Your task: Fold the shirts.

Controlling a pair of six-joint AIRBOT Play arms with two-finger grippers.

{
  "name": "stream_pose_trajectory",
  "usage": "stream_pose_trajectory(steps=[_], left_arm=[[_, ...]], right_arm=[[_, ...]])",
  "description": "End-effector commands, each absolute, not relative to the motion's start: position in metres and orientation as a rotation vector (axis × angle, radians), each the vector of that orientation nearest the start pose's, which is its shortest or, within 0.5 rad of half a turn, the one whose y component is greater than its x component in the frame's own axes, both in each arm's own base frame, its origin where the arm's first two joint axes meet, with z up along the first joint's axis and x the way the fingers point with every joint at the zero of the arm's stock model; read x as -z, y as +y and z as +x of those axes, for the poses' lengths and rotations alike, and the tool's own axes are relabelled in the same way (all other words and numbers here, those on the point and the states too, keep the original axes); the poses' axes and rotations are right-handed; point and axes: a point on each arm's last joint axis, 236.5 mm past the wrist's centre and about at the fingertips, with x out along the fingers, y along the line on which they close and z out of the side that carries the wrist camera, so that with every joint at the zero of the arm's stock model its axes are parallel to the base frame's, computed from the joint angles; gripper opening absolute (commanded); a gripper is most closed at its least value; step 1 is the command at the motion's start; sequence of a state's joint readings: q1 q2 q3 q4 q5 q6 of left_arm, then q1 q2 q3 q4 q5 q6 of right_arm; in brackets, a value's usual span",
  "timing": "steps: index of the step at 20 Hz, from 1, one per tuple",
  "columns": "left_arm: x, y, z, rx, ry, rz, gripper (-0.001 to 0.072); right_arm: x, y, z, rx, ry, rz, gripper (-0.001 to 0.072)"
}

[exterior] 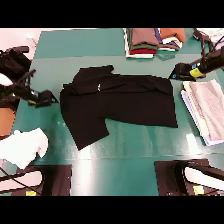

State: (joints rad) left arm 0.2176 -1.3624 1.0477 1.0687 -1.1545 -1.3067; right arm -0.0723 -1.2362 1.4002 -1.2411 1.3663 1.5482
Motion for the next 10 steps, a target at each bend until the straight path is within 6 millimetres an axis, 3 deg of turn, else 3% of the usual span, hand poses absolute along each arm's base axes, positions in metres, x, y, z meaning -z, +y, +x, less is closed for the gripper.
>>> stream_pose_trajectory(steps=[1, 5, 8, 9, 10], left_arm=[[0.075, -0.037, 0.333, 0.209, 1.388, -0.495, 0.0538], [0.076, -0.073, 0.339, 0.289, 1.354, -0.464, 0.0538], [0.077, -0.101, 0.332, 0.334, 1.381, -0.436, 0.0523], [0.075, -0.107, 0.33, 0.352, 1.386, -0.422, 0.028], [0.072, -0.108, 0.332, 0.361, 1.379, -0.415, 0.009]], right_arm=[[-0.107, 0.059, 0.373, -0.217, 1.126, 0.319, 0.0451], [-0.105, 0.064, 0.368, -0.232, 1.132, 0.34, 0.0451], [-0.105, 0.064, 0.367, -0.232, 1.136, 0.339, 0.0451], [-0.104, 0.064, 0.365, -0.233, 1.145, 0.337, 0.0451], [-0.102, 0.061, 0.362, -0.227, 1.163, 0.333, 0.0451]])
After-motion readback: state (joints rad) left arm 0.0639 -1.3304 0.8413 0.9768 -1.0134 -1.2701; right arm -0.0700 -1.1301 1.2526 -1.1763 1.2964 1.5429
